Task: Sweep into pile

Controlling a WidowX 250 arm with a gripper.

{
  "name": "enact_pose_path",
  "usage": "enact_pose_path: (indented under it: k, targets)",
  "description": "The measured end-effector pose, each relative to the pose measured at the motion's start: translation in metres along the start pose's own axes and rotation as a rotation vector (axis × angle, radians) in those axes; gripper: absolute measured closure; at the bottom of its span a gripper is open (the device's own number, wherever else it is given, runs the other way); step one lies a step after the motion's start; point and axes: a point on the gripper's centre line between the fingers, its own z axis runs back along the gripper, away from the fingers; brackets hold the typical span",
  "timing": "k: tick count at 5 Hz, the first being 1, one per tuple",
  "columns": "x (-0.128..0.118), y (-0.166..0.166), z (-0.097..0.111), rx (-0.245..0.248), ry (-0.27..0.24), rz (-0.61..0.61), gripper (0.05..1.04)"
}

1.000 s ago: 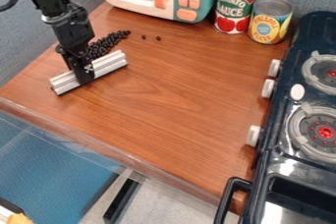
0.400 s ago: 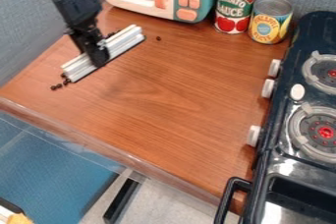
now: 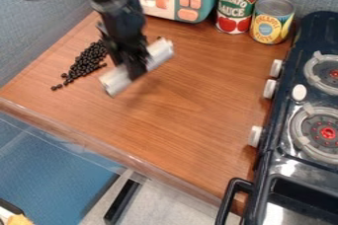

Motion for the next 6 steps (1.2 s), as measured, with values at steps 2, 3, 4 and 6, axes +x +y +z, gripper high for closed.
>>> enact_pose_path:
  k: [2,3,4,6]
  targets:
    - [0.044,0.002,-0.037,0.071,0.07,0.164,0.713]
    - [0.067,0.009,-0.038,0.054,0.066,0.228,0.713]
    - [0.092,0.016,-0.039,0.031,0.034,0.313,0.713]
    - [0.1,0.04,-0.037,0.0,-0.017,0.498,0.713]
